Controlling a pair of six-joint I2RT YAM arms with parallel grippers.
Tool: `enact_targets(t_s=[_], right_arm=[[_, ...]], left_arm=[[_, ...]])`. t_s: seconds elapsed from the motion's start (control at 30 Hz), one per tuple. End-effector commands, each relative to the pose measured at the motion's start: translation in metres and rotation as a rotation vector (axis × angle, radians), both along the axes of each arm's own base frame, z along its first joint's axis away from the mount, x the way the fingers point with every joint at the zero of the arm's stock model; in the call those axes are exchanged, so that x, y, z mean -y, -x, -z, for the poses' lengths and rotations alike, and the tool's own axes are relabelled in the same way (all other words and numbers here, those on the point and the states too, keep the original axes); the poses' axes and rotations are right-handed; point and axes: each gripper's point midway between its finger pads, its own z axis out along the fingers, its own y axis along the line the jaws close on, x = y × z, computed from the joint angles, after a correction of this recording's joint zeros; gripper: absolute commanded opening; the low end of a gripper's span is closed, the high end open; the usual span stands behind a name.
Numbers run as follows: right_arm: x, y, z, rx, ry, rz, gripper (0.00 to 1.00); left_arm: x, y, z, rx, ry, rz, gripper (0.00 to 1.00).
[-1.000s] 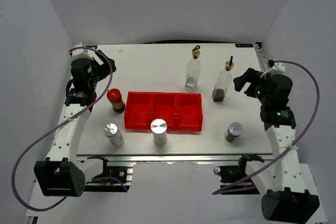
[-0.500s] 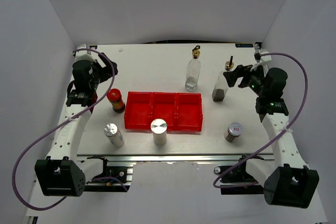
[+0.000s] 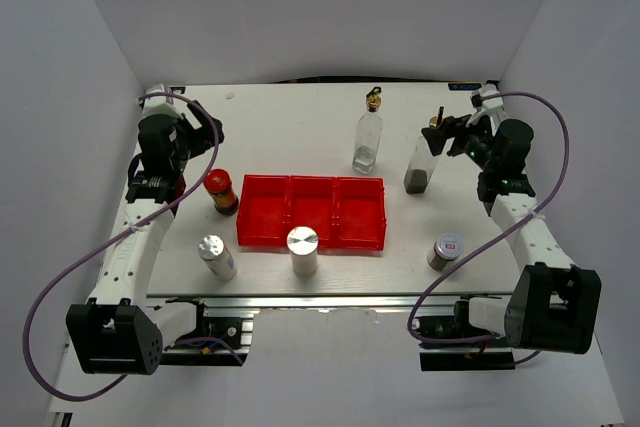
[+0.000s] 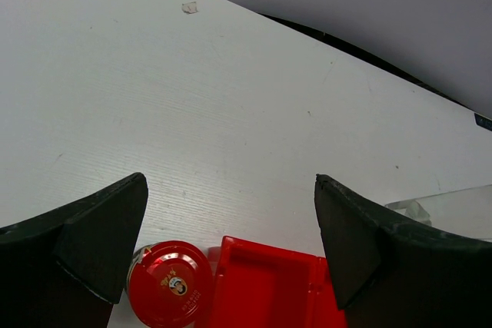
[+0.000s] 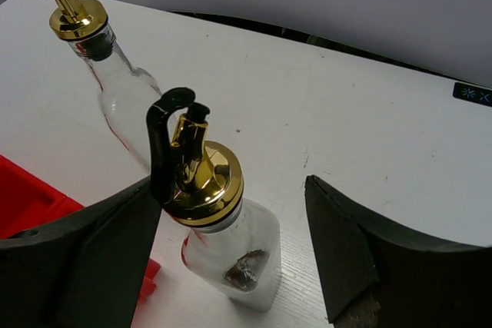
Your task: Organize the condiment bottles
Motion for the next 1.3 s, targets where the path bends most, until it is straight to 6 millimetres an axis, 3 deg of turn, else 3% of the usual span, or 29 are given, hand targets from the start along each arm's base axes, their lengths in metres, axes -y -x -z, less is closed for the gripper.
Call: enact_targets(t_s=[0.0,0.07,0.3,0.4,0.47,0.57,0.77,0.9,1.0,1.13,1.27], right_arm=[[-0.003,-0.010,-0.025,0.119,0.028,-0.020,0.78],[-0.006,-0.014,-0.021,0.121,0.027,-0.033,0.76],[-0.010,-0.024,-0.017,0.098,0.055,-0.068,0.52],[-0.014,-0.020,-0.017,0.103,0.051,-0.093,0.21],[-0.016,-0.016,-0.019,0.097,0.054,-0.116,0.09],[-0.019,-0.008,-0.034,0.116,0.068,-0.138,0.03],[-0.032,0.026,-0.082,0.220,0.099,-0.219,0.00],[-0.047,0.065,-0.117,0.308,0.086,-0.293,0.00],[-0.079,0.098,-0.135,0.345,0.062,-0.395,0.00],[-0.104,0.121,-0.153,0.374,0.033,-0.404,0.00],[-0.124,0.129,-0.160,0.359,-0.014,-0.407,0.00]], left_arm=[[-0.010,0.005,-0.007,0.003,-0.031,-0.042,0.98],[-0.012,0.005,-0.006,-0.001,-0.034,-0.052,0.98],[-0.015,0.004,-0.002,-0.023,-0.037,-0.070,0.98],[-0.019,0.005,-0.002,-0.028,-0.045,-0.092,0.98],[-0.020,0.005,-0.002,-0.025,-0.041,-0.100,0.98],[-0.020,0.004,-0.002,-0.032,-0.037,-0.102,0.98],[-0.020,0.005,-0.003,-0.029,-0.031,-0.107,0.98],[-0.020,0.005,-0.004,-0.022,-0.024,-0.108,0.98],[-0.019,0.004,-0.001,-0.026,-0.017,-0.106,0.98],[-0.021,0.004,0.000,-0.032,-0.016,-0.120,0.98],[-0.025,0.005,0.002,-0.040,-0.015,-0.147,0.98]])
